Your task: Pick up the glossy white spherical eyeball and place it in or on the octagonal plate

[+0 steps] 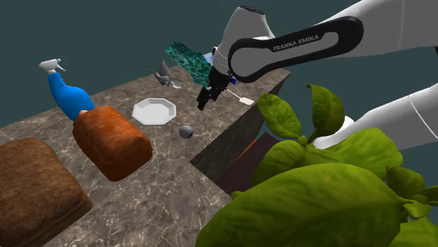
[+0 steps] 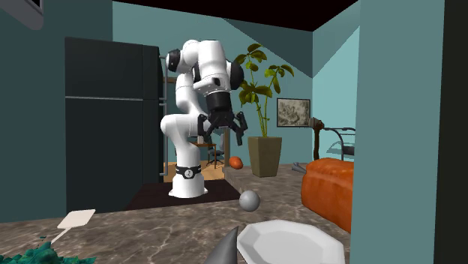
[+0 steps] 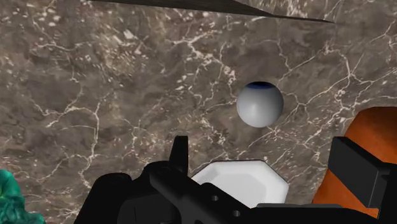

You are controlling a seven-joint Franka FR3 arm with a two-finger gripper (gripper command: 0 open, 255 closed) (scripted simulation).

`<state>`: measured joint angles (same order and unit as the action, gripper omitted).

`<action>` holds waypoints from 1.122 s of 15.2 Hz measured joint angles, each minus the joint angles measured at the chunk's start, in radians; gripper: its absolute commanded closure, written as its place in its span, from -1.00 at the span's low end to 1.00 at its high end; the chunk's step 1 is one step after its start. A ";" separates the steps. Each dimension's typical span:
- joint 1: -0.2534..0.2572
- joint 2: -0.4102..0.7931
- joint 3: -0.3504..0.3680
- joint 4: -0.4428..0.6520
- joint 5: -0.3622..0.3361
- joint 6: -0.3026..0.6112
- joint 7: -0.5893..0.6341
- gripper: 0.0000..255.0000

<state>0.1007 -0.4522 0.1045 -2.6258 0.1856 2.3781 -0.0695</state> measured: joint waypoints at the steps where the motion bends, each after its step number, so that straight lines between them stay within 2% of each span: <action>1: 0.005 0.035 0.008 -0.003 0.003 0.040 0.001 -1.00; 5: 0.022 0.182 0.044 0.000 0.008 0.194 0.016 -1.00; 10: 0.032 0.370 0.082 0.033 -0.020 0.359 0.052 -1.00; 17: 0.032 0.490 0.083 0.050 -0.040 0.462 0.059 -1.00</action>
<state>0.1323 0.0377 0.1875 -2.5754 0.1457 2.8405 -0.0101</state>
